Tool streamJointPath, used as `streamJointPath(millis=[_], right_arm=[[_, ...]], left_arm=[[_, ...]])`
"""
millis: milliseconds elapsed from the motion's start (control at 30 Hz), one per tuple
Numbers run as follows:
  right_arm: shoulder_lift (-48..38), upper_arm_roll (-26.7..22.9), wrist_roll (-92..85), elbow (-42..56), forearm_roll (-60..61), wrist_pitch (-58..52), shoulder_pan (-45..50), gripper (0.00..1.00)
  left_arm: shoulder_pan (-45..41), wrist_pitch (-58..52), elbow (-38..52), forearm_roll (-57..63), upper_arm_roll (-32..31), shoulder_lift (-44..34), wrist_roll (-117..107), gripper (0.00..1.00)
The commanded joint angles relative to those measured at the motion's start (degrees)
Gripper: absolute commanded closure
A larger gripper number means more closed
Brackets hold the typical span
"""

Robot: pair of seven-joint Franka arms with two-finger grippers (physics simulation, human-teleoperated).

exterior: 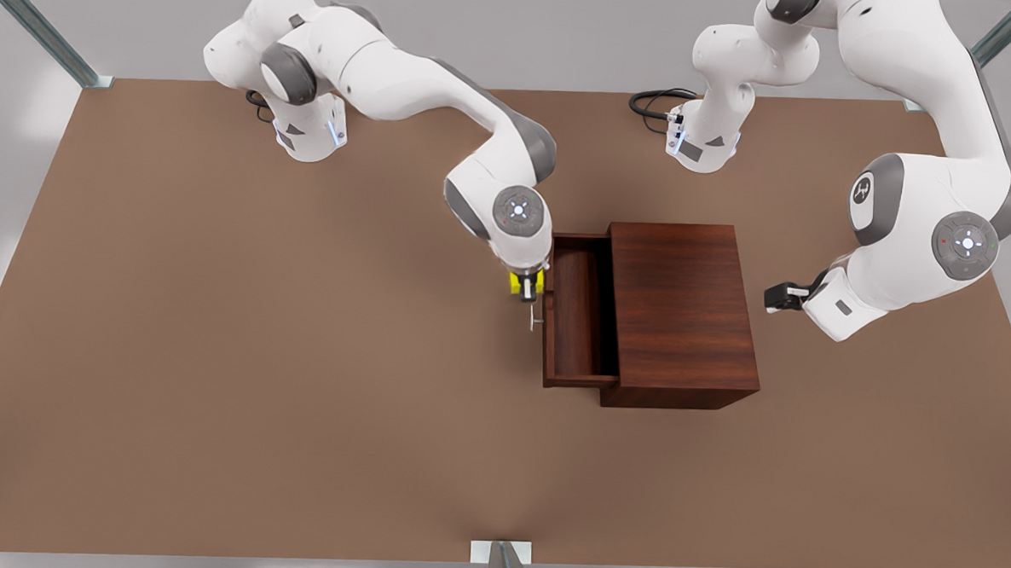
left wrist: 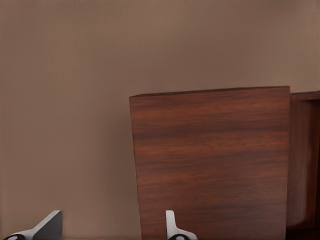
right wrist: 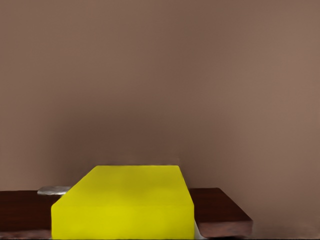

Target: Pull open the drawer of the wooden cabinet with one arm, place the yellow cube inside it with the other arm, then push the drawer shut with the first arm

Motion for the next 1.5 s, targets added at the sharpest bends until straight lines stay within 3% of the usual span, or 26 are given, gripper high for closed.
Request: streamJointPath(millis=[0, 367, 433, 567, 633, 700, 767, 800, 867, 933, 967, 1033, 1067, 1100, 1133, 1267, 1467], right_arm=[[1.23, 0.31, 16.13, 1.72, 0.37, 4.24, 1.08, 0.35], [5.62, 0.31, 16.04, 4.89, 0.37, 11.8, 5.56, 0.33], [5.71, 0.4, 15.25, 4.89, 0.28, 12.85, 5.91, 0.0], [5.01, -0.91, 15.17, 4.89, -0.15, 11.45, 5.47, 0.0], [0.7, -1.27, 12.97, 4.71, -0.59, 3.28, -0.5, 0.0], [-2.2, -1.53, 6.21, 4.71, -0.86, -4.28, -8.49, 0.0], [-5.01, -1.36, -2.93, 4.71, -0.59, -10.96, -17.02, 0.0], [-6.42, -1.27, -7.15, 4.62, -0.59, -12.9, -20.8, 0.0], [-9.76, -0.83, -26.03, 3.92, -0.86, -16.59, -32.13, 0.0], [-9.93, -0.48, -50.95, -0.98, -3.67, -10.47, -41.79, 0.0], [-14.67, -0.57, -68.65, -11.18, -3.58, -3.77, -43.92, 0.0], [-18.02, -0.74, -89.5, -14.44, -8.77, 7.66, -46.21, 0.0], [-21.61, -0.57, -96.07, -18.48, -8.94, 7.76, -46.21, 0.0], [-26.8, -0.65, -120.48, -25.6, -12.45, 3.81, -45.5, 0.0], [-30.32, -0.74, -133.63, -28.68, -15.18, -1.2, -45.42, 0.0], [-41.14, -0.48, -125.19, -43.1, -11.84, -0.07, -43.92, 0.0], [-38.06, -0.65, -128.8, -38.09, -17.73, -3.32, -44.1, 0.0]], left_arm=[[-0.07, -0.12, 0.0, 0.13, -0.01, -0.09, 4.9, 0.0], [-0.16, -0.03, 0.0, 0.22, -0.01, -0.09, 4.9, 0.0], [-0.16, -0.03, 0.0, 0.22, -0.01, -0.09, 4.81, 0.0], [-0.51, -0.03, -0.08, 0.48, -0.01, -0.09, 3.67, 0.0], [-0.51, -0.03, 0.0, 0.22, -0.01, -0.61, 0.34, 0.0], [-5.16, -0.29, -0.08, 0.13, -0.27, -0.44, -19.24, 0.0], [-9.38, -0.21, 0.27, -2.59, -0.36, 0.53, -44.03, 0.9], [-11.58, -0.21, 0.18, -3.21, -0.45, 0.53, -52.55, 1.0], [-17.29, 1.72, 0.44, -5.05, -0.36, 0.79, -77.69, 1.0], [-18.7, 3.31, 1.58, -9.43, -0.36, 1.76, -87.9, 1.0], [-18.96, 6.56, 1.94, -11.03, -0.45, 2.28, -94.14, 1.0], [-23.09, 11.21, 2.03, -10.59, -0.36, 4.92, -106.7, 1.0], [-26.17, 14.03, 3.25, -10.33, -0.28, 7.29, -115.75, 1.0], [-30.38, 15.26, 6.76, -5.77, -0.19, 12.21, -131.12, 1.0], [-33.73, 17.02, 10.37, -2.77, -0.1, 16.6, -145.54, 1.0], [-40.06, 27.3, 12.22, -2.16, 0.08, 22.41, -164.02, 1.0], [-42.17, 35.65, 11.69, -0.05, 0.69, 29.09, -167.45, 1.0]])
